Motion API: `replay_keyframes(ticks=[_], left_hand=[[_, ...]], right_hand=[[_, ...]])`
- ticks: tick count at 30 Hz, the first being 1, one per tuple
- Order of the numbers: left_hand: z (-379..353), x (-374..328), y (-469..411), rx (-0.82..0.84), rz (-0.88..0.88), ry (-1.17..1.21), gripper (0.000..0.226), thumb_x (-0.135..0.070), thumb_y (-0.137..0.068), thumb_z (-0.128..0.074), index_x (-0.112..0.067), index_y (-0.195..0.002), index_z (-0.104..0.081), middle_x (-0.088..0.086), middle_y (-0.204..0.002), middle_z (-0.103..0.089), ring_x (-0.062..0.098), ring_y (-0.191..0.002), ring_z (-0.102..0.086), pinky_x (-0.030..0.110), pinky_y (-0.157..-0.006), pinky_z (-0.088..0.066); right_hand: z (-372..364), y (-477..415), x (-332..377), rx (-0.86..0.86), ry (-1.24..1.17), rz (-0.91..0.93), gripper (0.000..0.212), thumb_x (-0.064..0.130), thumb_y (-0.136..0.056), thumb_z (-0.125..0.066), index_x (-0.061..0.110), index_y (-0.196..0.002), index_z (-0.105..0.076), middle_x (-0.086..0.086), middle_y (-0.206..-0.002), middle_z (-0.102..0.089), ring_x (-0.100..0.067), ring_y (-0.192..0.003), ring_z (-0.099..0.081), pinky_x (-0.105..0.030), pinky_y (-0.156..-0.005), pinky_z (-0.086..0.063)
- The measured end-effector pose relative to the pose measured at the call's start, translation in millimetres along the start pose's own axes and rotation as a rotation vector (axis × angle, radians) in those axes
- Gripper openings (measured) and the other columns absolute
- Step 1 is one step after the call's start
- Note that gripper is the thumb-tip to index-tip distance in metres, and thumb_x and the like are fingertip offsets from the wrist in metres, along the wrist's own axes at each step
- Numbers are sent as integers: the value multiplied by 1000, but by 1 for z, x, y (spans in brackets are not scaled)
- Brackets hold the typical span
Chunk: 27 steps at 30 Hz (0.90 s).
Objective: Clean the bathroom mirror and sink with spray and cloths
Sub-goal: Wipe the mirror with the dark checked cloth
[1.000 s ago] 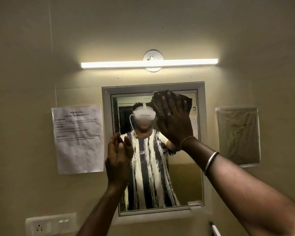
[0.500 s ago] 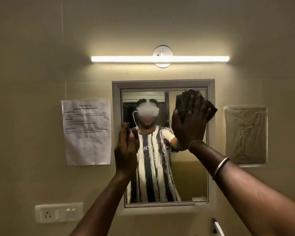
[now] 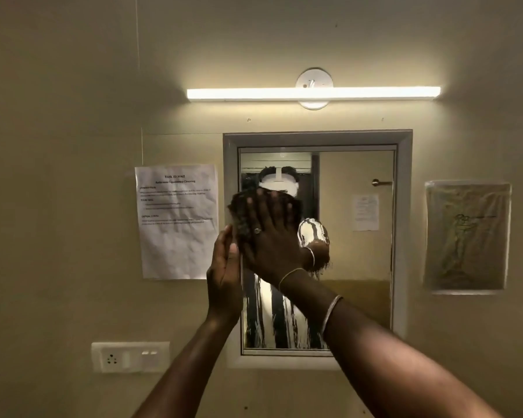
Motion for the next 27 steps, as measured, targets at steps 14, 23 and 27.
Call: replay_keyframes(ticks=[14, 23, 27], left_hand=[[-29, 21, 32, -16, 51, 87, 52, -39, -104, -42, -28, -155, -43, -21, -147, -55, 4, -137, -51, 44, -113, -47], [-23, 34, 38, -3, 59, 115, 50, -35, -105, -43, -28, -154, -44, -16, -150, -54, 11, -141, -50, 55, -114, -45], [-13, 35, 42, 11, 68, 103, 49, -34, -105, -42, -28, -154, -45, -11, -153, -52, 10, -142, -49, 50, -114, -46]], right_hand=[[22, 65, -92, -7, 98, 18, 72, 48, -105, -38, 16, -164, -10, -11, -172, 2, -34, -158, 2, -61, -126, -7], [35, 128, -168, -107, 51, -457, 81, 47, -102, -50, 8, -163, -13, -18, -171, 1, -42, -157, 2, -70, -120, -9], [24, 130, -141, -130, -13, -649, 88, 50, -102, -50, 7, -163, -4, -18, -170, 9, -43, -156, 7, -70, -121, -5]])
Point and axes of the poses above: each hand's wrist, its own y-axis away from the middle knuckle, its own z-axis out of the back of the hand, x = y × z, the point moved 8 cm from there along -y, towards the middle knuckle
